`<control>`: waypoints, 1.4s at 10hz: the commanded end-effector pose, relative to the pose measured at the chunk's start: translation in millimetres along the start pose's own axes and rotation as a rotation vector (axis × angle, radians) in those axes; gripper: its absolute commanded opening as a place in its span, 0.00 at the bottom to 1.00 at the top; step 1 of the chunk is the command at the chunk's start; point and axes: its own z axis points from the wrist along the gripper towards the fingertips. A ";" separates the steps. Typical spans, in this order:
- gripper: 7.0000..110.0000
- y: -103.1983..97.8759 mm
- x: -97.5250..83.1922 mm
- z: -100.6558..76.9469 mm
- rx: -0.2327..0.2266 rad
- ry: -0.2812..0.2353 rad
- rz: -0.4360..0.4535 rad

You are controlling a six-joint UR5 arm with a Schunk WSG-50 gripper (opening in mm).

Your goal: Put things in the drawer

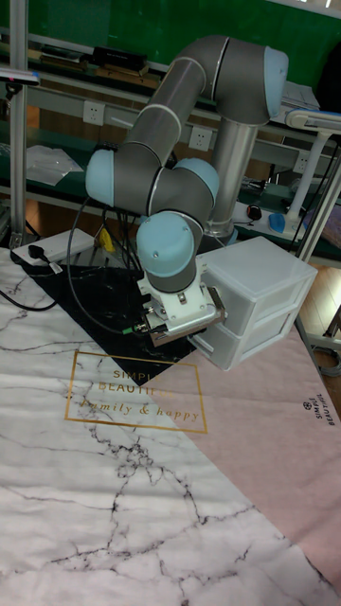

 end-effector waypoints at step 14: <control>0.00 -102.4 -84.8 -88.0 0.370 -0.236 -0.086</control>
